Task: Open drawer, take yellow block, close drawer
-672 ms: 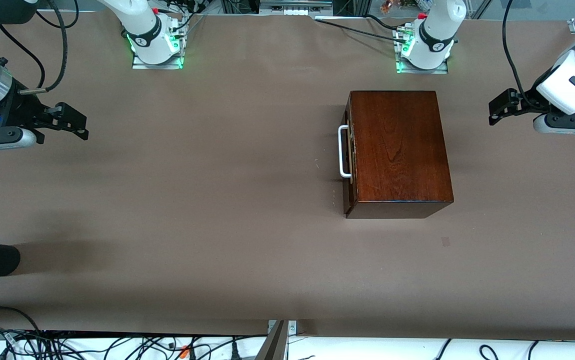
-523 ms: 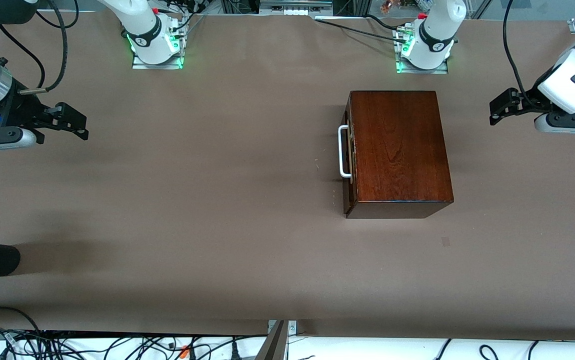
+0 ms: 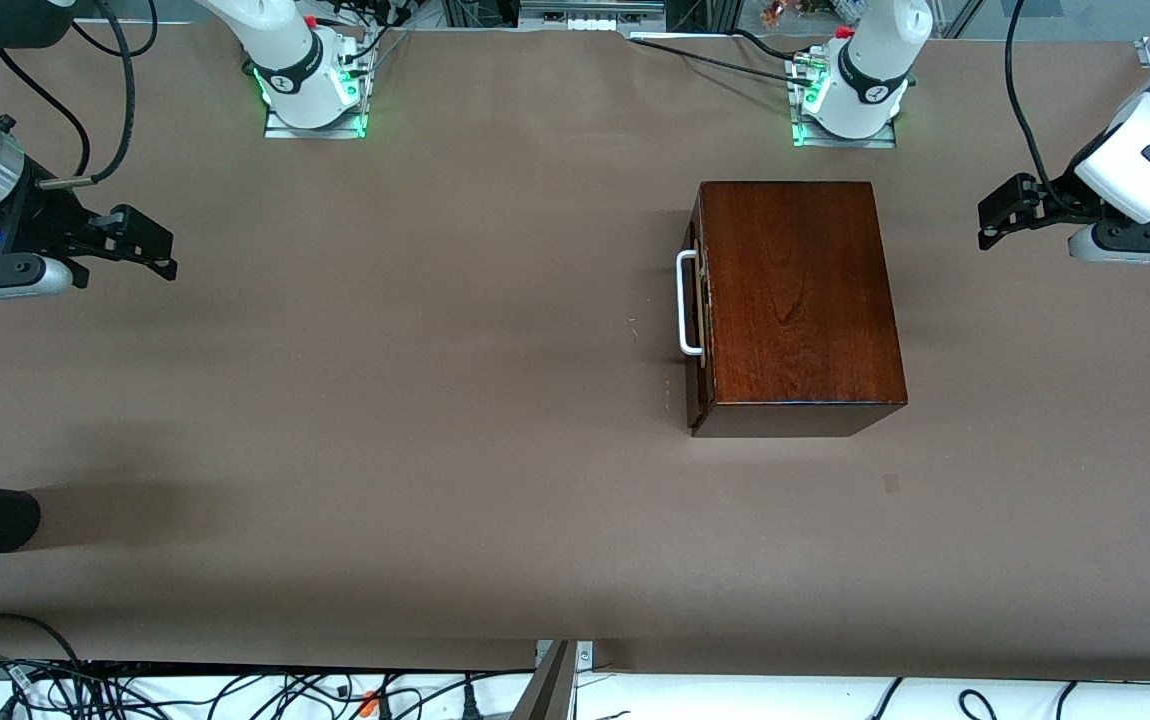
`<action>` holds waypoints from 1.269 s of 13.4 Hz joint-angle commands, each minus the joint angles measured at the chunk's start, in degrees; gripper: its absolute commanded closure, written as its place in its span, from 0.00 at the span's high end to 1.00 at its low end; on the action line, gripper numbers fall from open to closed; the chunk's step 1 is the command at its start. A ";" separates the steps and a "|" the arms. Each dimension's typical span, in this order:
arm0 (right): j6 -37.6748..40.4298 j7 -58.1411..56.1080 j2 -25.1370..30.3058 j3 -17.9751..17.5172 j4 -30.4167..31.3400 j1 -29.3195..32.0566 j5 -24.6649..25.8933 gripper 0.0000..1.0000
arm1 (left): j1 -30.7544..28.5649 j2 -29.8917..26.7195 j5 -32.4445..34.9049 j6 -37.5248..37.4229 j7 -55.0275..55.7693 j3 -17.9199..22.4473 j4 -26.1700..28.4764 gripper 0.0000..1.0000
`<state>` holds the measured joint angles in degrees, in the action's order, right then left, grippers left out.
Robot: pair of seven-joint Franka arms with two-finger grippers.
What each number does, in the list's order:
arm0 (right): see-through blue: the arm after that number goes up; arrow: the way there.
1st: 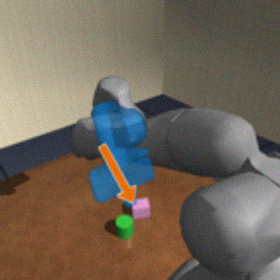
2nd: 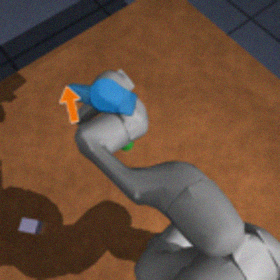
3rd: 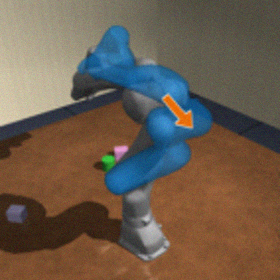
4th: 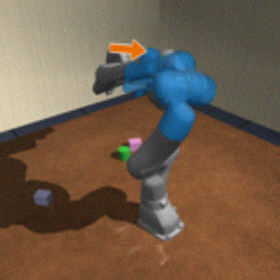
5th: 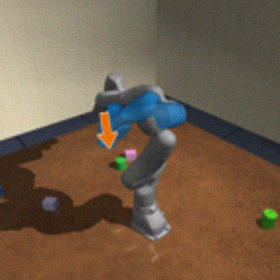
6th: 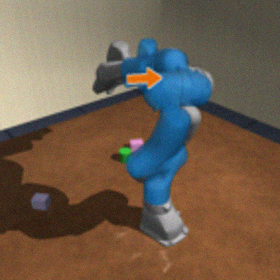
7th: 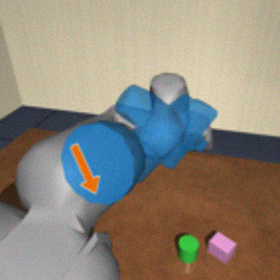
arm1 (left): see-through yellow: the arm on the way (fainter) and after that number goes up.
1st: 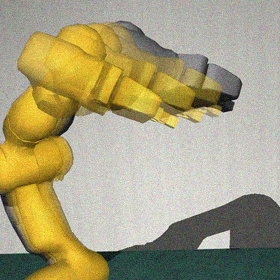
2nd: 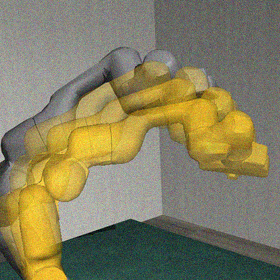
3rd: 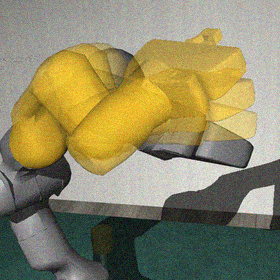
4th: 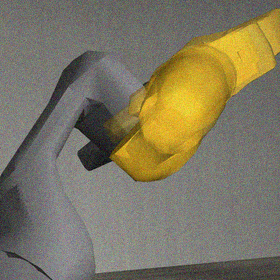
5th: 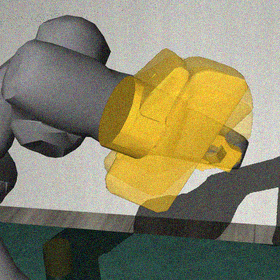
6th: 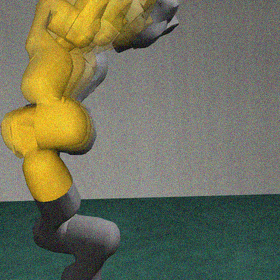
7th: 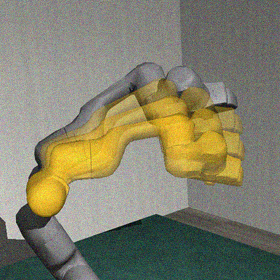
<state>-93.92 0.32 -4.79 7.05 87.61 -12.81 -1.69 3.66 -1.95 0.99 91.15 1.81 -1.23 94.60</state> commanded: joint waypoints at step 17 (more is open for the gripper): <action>-0.57 0.39 -0.40 -0.37 -0.51 0.59 -0.77 1.00 | 0.74 0.63 -2.49 -0.62 16.08 -13.86 -1.08 1.00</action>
<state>-94.64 0.32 -4.84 7.05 87.61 -12.81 -1.69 4.24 -1.91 -1.00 90.91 12.37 -11.07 94.35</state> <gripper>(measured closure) 0.000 0.000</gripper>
